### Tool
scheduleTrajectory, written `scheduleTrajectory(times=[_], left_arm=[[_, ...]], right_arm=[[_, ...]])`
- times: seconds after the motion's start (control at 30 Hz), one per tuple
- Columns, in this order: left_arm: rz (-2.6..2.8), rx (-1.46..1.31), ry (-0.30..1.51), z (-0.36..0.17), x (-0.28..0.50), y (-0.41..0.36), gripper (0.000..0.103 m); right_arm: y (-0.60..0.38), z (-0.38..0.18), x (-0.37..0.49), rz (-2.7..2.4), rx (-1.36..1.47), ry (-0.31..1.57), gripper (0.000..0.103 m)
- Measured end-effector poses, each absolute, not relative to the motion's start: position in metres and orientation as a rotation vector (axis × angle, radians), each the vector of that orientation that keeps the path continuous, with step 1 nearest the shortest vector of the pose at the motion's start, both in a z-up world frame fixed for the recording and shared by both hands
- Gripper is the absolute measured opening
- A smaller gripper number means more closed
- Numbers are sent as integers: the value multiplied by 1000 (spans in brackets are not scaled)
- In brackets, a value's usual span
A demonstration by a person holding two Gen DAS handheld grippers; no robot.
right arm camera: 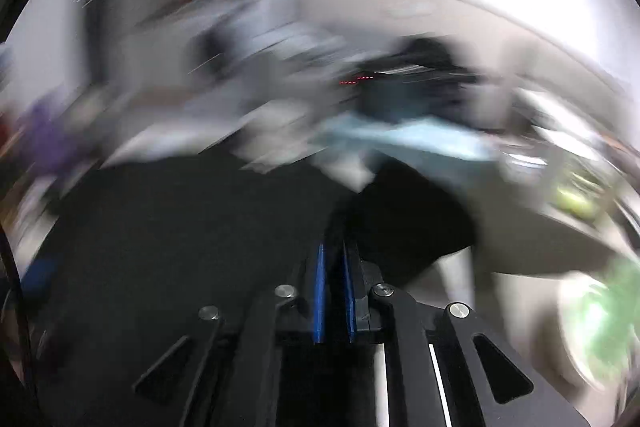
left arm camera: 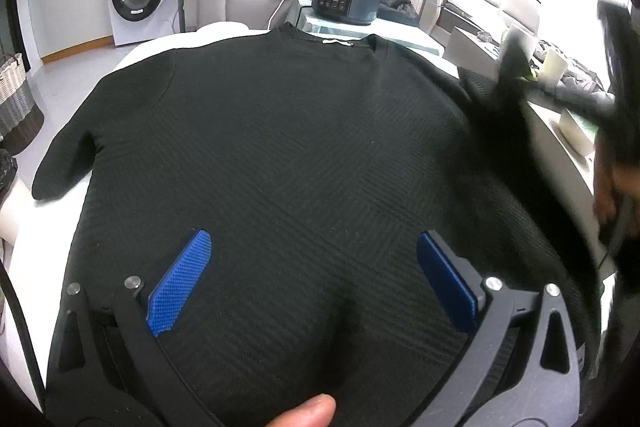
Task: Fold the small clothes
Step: 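Grasp the sweater sleeve with the right gripper and lift it, then fold the held sleeve across the sweater body with the right gripper, release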
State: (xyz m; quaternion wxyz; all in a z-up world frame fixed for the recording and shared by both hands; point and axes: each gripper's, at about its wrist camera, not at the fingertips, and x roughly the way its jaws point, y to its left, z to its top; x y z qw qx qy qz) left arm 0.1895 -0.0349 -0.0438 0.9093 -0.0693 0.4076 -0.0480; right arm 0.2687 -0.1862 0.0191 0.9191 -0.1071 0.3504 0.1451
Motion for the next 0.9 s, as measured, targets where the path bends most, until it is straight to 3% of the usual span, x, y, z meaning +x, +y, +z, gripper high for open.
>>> scheduleTrajectory(times=[0.1,0.23,0.3,0.57,0.63,0.67,0.7,0.9], left_arm=[[-96,-151,845,-44,189,-35,102],[-100,-145,839,-42,189,-37,102],[-100,-146,835,-42,188,-37,102],[-89,-144,839,-43,188,-37,102],[-84,-145,844,-44,189,-37,102],[-80,-149,847,-45,190,-36,102],[-78,-151,848,-46,191,-36,102],[-76,-170,846,-49,194,-32,102]], right_arm=[[-167,-22,257,453,-185,920,16],[-195,-31,246,391,-12,939,26],[-212,-28,248,295,52,911,45],[-183,-53,246,176,-257,927,49],[-178,-66,246,92,-376,917,49],[-178,-71,250,41,-420,919,37],[-183,-73,245,15,-432,918,10],[-230,-61,235,-100,-356,935,10]])
